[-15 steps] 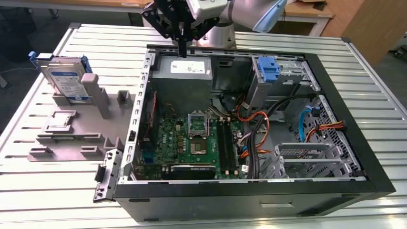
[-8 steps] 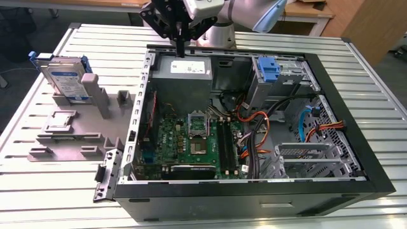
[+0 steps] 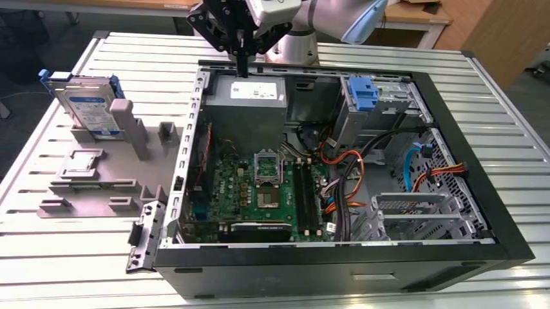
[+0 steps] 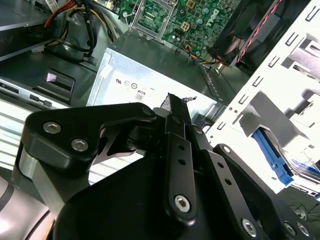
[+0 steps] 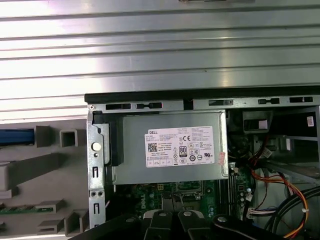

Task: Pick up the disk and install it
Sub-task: 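Reach for the disk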

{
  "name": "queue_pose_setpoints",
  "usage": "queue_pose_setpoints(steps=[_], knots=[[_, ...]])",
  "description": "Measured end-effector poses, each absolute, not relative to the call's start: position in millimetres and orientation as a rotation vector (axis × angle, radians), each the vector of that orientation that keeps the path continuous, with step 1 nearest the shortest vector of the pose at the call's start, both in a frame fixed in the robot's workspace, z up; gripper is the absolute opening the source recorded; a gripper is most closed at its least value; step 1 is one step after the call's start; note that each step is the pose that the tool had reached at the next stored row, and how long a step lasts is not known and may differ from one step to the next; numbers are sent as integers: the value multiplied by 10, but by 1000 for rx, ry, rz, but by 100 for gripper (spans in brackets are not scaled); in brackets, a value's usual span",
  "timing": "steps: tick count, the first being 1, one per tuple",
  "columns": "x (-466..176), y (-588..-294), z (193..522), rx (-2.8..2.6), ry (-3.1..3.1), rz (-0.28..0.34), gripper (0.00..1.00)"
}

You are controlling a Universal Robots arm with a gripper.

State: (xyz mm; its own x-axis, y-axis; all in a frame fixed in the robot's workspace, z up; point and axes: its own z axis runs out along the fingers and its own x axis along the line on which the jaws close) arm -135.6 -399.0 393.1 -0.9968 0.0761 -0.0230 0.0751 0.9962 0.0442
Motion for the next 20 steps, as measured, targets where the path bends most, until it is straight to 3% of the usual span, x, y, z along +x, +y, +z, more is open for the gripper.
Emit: queue_pose_setpoints(steps=[20], knots=[[-1472, -3990, 3928, 118, 3114, 67, 10]])
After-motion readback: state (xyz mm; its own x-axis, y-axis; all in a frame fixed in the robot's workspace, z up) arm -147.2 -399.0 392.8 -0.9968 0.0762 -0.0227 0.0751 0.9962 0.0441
